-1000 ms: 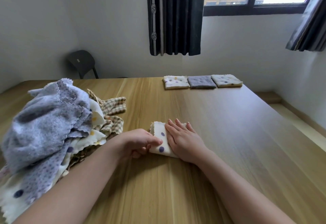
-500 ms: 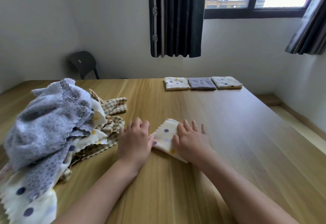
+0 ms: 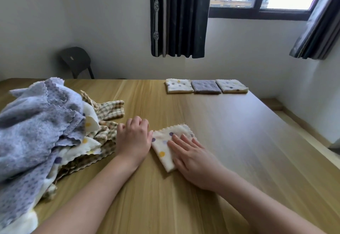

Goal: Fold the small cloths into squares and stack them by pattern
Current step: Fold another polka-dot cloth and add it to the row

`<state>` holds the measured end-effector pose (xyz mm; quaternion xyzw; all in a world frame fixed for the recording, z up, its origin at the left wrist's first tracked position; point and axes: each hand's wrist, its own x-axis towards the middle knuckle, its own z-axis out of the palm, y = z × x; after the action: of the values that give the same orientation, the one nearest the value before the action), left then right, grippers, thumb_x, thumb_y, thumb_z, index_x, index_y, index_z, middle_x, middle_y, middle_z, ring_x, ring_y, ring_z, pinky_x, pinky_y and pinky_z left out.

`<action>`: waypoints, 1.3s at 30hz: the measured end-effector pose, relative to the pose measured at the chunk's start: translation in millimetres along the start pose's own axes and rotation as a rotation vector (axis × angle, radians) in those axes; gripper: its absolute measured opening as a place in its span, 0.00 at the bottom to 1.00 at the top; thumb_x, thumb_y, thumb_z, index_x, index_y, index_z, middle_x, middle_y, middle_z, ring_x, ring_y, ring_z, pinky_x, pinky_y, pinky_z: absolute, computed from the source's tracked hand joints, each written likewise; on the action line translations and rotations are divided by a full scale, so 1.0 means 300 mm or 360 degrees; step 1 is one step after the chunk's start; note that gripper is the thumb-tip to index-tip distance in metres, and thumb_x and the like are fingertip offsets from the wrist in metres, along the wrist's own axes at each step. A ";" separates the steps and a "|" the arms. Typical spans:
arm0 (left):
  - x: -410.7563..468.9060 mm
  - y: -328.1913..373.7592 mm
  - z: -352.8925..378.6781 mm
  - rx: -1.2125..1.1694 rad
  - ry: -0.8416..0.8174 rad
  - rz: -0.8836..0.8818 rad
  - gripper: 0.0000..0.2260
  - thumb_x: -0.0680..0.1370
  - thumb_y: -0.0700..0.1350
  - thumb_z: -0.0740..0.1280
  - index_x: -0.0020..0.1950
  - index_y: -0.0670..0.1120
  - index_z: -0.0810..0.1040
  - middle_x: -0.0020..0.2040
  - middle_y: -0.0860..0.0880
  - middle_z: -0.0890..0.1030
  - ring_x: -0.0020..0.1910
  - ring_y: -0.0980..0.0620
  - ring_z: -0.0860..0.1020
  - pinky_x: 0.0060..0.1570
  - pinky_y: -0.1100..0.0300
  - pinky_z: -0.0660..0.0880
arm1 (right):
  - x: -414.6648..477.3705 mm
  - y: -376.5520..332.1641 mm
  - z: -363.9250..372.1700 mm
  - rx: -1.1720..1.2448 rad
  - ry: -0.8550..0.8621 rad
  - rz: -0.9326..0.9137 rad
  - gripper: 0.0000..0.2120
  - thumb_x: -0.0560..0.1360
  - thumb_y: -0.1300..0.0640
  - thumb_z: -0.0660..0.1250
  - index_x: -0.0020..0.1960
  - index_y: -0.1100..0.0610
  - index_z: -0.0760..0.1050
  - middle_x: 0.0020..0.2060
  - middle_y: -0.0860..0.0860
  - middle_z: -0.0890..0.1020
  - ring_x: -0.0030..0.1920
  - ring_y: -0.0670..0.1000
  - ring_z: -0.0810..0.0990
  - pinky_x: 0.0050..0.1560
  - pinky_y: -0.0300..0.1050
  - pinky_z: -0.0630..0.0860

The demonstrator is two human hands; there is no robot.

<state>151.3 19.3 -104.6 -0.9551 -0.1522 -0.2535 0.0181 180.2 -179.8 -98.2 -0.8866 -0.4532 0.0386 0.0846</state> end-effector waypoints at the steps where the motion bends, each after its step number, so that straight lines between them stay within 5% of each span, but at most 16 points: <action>1: 0.014 -0.017 0.002 0.0007 -0.0047 -0.0022 0.11 0.78 0.52 0.64 0.55 0.48 0.78 0.53 0.49 0.78 0.55 0.48 0.75 0.58 0.47 0.66 | 0.020 0.006 0.004 0.0018 0.0009 0.0027 0.25 0.83 0.46 0.46 0.79 0.46 0.47 0.78 0.46 0.47 0.78 0.50 0.42 0.76 0.47 0.39; 3: 0.051 -0.063 0.003 0.0092 -0.0175 -0.0090 0.16 0.79 0.54 0.58 0.62 0.49 0.75 0.64 0.48 0.74 0.67 0.48 0.69 0.70 0.40 0.53 | 0.089 0.015 -0.003 0.0017 0.0011 0.0072 0.25 0.83 0.47 0.46 0.79 0.46 0.48 0.79 0.48 0.48 0.78 0.51 0.44 0.77 0.49 0.41; 5: 0.085 -0.109 0.011 0.0206 -0.0371 -0.0182 0.22 0.80 0.59 0.54 0.70 0.50 0.69 0.75 0.47 0.64 0.76 0.47 0.57 0.71 0.36 0.42 | 0.184 0.027 -0.011 -0.0003 -0.0006 0.0114 0.24 0.83 0.47 0.47 0.79 0.47 0.50 0.79 0.49 0.49 0.78 0.53 0.46 0.77 0.51 0.42; 9: 0.126 -0.184 0.029 0.0004 -0.0684 -0.0429 0.29 0.80 0.63 0.49 0.78 0.54 0.53 0.80 0.48 0.47 0.78 0.44 0.42 0.72 0.39 0.42 | 0.420 0.064 -0.011 0.0024 -0.0020 0.0217 0.24 0.83 0.48 0.45 0.79 0.48 0.50 0.79 0.51 0.48 0.78 0.54 0.45 0.76 0.53 0.43; 22: 0.243 -0.288 0.096 0.0019 -0.0782 -0.0539 0.28 0.80 0.63 0.46 0.79 0.55 0.48 0.80 0.48 0.43 0.78 0.43 0.41 0.72 0.39 0.46 | 1.063 0.184 -0.009 0.0013 0.0079 0.0393 0.24 0.81 0.51 0.45 0.77 0.49 0.56 0.79 0.52 0.51 0.78 0.56 0.49 0.76 0.56 0.45; 39: 0.263 -0.307 0.145 0.0050 -0.0745 -0.0557 0.29 0.79 0.64 0.45 0.79 0.56 0.46 0.79 0.49 0.42 0.78 0.44 0.40 0.72 0.37 0.44 | 1.230 0.222 0.000 0.0023 0.0132 0.0410 0.24 0.82 0.52 0.44 0.77 0.50 0.57 0.78 0.51 0.51 0.78 0.56 0.48 0.76 0.56 0.44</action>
<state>209.7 134.1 -107.8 -0.9464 -0.3186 -0.0232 -0.0467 449.6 80.8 -107.5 -0.9376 -0.3315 0.0157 0.1041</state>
